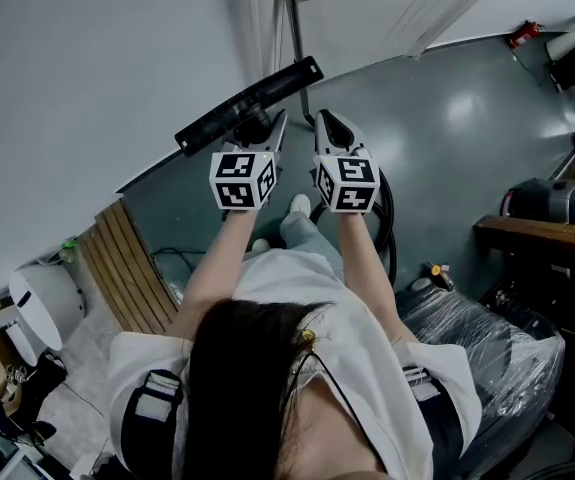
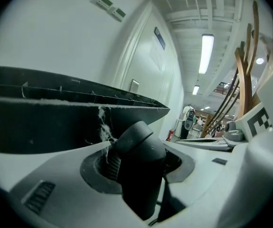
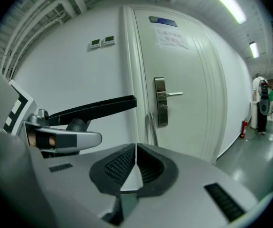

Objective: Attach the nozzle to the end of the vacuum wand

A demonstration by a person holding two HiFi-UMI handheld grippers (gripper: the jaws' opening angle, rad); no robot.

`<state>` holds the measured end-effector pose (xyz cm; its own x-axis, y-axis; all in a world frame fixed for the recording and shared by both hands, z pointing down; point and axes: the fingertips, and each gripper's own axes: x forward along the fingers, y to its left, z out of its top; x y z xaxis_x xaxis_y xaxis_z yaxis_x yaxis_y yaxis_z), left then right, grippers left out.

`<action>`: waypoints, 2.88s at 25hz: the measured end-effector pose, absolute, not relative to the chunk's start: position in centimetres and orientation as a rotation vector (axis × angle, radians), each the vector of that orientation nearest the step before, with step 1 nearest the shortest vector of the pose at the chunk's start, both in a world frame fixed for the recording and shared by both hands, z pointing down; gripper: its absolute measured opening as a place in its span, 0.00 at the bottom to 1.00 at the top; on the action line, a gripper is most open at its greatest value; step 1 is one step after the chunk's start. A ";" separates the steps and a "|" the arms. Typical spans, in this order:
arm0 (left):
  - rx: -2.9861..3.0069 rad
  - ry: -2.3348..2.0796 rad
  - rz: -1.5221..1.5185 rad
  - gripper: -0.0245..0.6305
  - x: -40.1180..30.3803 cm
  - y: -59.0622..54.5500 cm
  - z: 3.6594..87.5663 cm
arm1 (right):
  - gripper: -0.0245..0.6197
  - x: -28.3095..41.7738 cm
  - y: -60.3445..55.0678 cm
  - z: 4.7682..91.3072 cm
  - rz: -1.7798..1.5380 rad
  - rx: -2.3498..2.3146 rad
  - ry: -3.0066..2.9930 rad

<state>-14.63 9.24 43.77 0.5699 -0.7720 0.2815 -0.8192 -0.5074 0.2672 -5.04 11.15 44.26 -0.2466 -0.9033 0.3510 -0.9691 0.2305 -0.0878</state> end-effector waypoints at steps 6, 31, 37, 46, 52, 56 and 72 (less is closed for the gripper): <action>2.423 -1.333 0.153 0.34 -13.2 6.7 43.5 | 0.06 -3.6 8.4 44.7 0.436 1.728 -2.297; 2.374 -1.488 0.097 0.34 -8.3 -1.0 42.5 | 0.06 1.9 2.0 46.2 0.453 1.585 -2.376; 2.392 -1.513 0.060 0.34 -9.3 -2.8 42.1 | 0.06 1.9 1.0 46.4 0.456 1.581 -2.412; 2.347 -1.553 0.063 0.34 -10.9 -6.0 43.3 | 0.06 1.3 -2.0 46.9 0.460 1.561 -2.457; 2.397 -1.516 0.105 0.34 -10.1 -8.1 43.9 | 0.06 1.0 -4.6 46.4 0.452 1.578 -2.493; 2.407 -1.500 0.100 0.34 -9.9 -9.1 43.4 | 0.06 0.7 -5.8 46.0 0.448 1.571 -2.484; 2.468 -1.452 0.143 0.34 -8.9 -11.4 43.9 | 0.19 -0.2 -8.5 46.9 0.460 1.512 -2.446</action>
